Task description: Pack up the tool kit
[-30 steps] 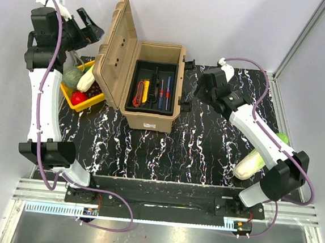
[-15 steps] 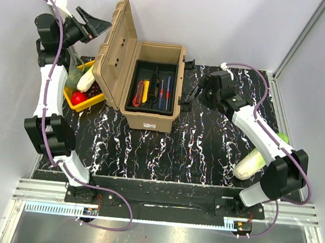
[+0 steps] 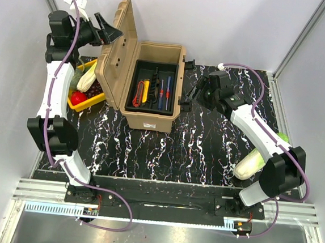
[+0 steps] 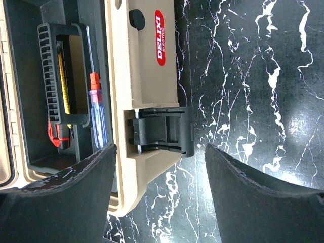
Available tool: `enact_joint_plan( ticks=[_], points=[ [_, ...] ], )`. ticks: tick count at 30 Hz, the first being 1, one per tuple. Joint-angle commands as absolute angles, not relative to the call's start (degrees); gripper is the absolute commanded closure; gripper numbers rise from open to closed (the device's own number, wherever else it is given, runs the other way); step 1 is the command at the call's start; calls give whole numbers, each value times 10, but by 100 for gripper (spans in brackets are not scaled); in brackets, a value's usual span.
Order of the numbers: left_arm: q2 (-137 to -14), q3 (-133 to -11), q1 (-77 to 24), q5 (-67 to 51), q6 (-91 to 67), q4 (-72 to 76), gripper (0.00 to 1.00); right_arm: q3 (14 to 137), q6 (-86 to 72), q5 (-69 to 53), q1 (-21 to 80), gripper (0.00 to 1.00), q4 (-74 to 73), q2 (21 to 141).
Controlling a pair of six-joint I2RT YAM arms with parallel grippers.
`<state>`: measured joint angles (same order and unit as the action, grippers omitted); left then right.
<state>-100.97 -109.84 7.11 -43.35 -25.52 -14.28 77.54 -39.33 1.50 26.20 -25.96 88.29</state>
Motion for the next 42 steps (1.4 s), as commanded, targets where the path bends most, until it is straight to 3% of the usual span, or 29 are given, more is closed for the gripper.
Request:
enact_joint_plan(
  ticks=[1,19,31,42],
  points=[
    [-980,-1114,42,-377,-151,-243,4,802,-392,2,261,25,-235,888],
    [-925,-1096,-107,-87,-4,-342,9,789,-410,17,261,25,-232,896],
    [-925,-1085,-163,-79,-30,-364,30,781,-419,44,261,25,-243,885],
    [-933,-1073,-182,-114,-76,-367,31,781,-422,46,261,25,-248,877]
  ],
)
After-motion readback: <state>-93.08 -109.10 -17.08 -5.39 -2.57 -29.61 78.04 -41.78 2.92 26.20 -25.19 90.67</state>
